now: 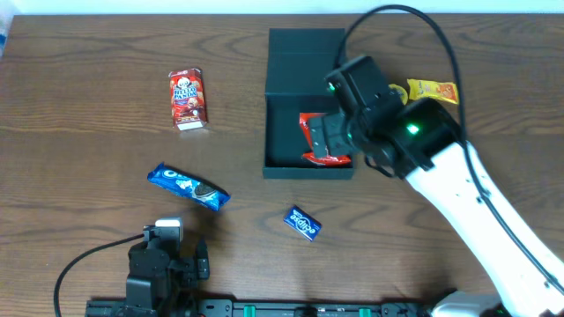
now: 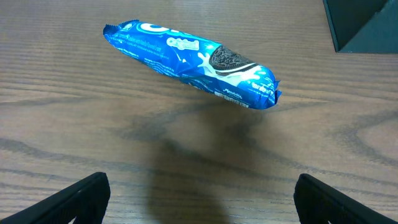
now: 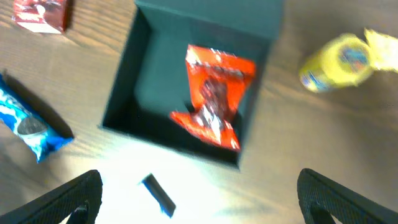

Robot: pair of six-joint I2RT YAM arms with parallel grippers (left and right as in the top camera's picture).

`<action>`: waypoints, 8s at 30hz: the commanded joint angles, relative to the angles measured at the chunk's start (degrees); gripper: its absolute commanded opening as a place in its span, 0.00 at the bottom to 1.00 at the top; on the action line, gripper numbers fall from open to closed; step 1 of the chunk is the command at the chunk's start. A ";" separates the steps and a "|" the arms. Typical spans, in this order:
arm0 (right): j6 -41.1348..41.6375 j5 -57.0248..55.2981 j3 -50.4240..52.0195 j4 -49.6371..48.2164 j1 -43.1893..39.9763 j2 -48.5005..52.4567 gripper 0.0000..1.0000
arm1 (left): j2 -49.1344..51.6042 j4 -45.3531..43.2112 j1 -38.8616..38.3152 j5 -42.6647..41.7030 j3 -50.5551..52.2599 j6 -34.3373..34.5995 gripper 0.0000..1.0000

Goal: Pack container

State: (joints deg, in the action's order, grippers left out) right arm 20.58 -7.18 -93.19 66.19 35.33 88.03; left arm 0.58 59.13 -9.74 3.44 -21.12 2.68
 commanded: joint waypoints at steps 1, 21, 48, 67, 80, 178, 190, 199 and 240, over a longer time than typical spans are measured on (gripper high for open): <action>4.66 -2.84 3.08 1.33 1.03 -3.69 0.99 | -0.37 1.29 0.39 0.59 1.73 -1.01 0.95; 7.30 -5.92 43.69 -6.95 2.19 -42.27 0.99 | -0.37 1.29 0.39 0.59 1.73 -1.01 0.96; 7.23 -6.32 43.89 0.09 2.14 -43.12 0.99 | -0.37 -1.75 0.39 2.47 1.75 -1.03 0.95; 7.02 -8.00 43.89 -0.15 2.14 -43.15 0.99 | -0.37 -13.31 0.39 -23.43 1.79 18.38 0.95; 7.72 -4.13 43.89 -0.11 2.14 -43.12 0.99 | 5.73 -12.39 0.35 -19.21 -5.99 19.21 0.96; 7.69 -2.86 43.89 0.04 2.14 -43.12 0.99 | 130.29 -4.15 11.21 -2.14 -89.46 -1.46 0.95; 7.69 -2.86 43.89 0.04 2.14 -43.12 0.99 | 132.82 -7.08 11.15 -1.33 -89.44 -2.56 0.96; 7.69 -2.86 43.89 0.04 2.14 -43.12 0.99 | 133.15 -8.37 11.23 -1.57 -89.44 -2.56 0.95; 7.69 -2.86 43.89 0.04 2.14 -43.12 0.99 | 134.97 -8.96 10.64 -1.57 -89.22 -2.27 0.75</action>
State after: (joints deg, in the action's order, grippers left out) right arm 27.24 -9.85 -49.32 66.22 37.10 44.99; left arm 134.47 49.87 1.26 1.48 -109.27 0.78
